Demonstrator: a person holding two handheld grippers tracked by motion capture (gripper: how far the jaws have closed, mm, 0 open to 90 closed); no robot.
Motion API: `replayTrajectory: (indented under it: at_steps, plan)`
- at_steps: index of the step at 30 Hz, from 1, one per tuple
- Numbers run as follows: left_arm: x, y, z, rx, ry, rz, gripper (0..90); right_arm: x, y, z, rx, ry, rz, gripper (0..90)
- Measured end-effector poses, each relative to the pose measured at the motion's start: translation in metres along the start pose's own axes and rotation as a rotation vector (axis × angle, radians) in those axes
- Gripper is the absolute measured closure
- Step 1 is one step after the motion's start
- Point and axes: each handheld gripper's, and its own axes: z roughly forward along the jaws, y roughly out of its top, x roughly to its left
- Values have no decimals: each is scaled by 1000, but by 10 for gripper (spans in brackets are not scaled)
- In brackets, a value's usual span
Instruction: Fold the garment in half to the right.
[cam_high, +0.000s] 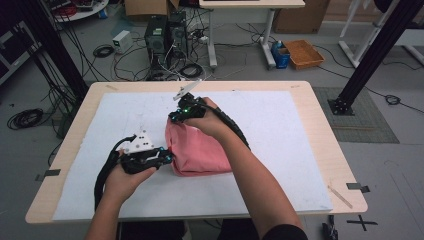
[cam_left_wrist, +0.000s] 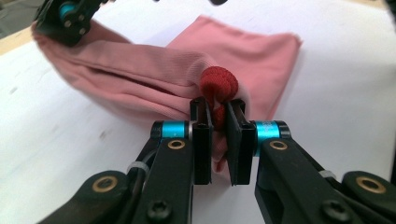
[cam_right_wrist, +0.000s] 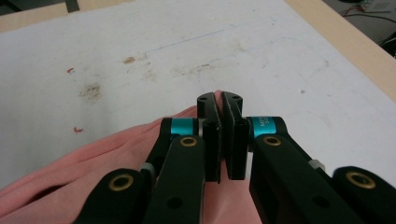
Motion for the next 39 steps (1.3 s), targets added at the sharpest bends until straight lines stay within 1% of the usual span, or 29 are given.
replayTrajectory:
  at_steps: [3,5,9,11,12,15,18,22,23,25,26,27,28,29,30,31,32,33,35,36,37,38,39]
  plan:
    - [-5,15,14,2,-37,23,820,-7,-9,-18,-25,-4,27,879]
    - [-9,26,26,8,-67,39,820,-13,-17,-32,-32,-20,42,879]
    - [-17,42,50,17,-124,60,820,-23,-35,-55,-47,-38,80,878]
    - [-20,48,61,26,-146,64,820,-28,-44,-64,-52,-47,93,878]
    - [-22,50,67,30,-157,65,819,-30,-49,-68,-52,-51,110,878]
    - [-26,56,86,42,-186,68,820,-36,-60,-76,-55,-62,132,878]
    - [-29,59,103,51,-206,67,820,-40,-69,-82,-49,-77,150,878]
    - [-32,63,122,52,-230,54,819,-48,-83,-91,-39,-105,179,877]
    - [-33,63,129,58,-240,51,819,-50,-86,-92,-33,-110,187,877]
    - [-33,61,141,62,-265,25,817,-54,-96,-97,-19,-118,213,871]
    - [-33,59,150,76,-280,9,813,-56,-100,-98,-11,-126,218,859]
    - [-34,56,157,95,-290,-1,805,-59,-107,-99,10,-141,230,811]
    - [-34,54,163,104,-278,-4,781,-62,-113,-99,23,-156,252,722]
    - [-35,53,166,106,-262,-24,704,-65,-118,-100,41,-168,279,652]
    - [-35,52,166,109,-258,-42,630,-67,-122,-101,47,-190,294,636]
    - [-34,52,163,99,-245,-59,586,-68,-125,-104,44,-204,299,636]
    - [-32,52,158,78,-223,-72,512,-68,-125,-106,40,-212,299,635]
    - [-28,51,150,68,-200,-74,451,-66,-123,-108,27,-207,292,628]
    - [-19,46,131,38,-139,-76,434,-62,-116,-110,6,-211,266,619]
    - [-14,43,122,28,-97,-79,398,-59,-112,-109,5,-206,253,619]
    - [-8,40,111,34,-57,-71,370,-57,-108,-107,1,-201,235,609]
    - [-2,36,102,36,-16,-70,368,-55,-105,-104,-3,-202,226,593]
    - [4,32,93,44,19,-68,369,-53,-103,-100,-1,-192,214,592]
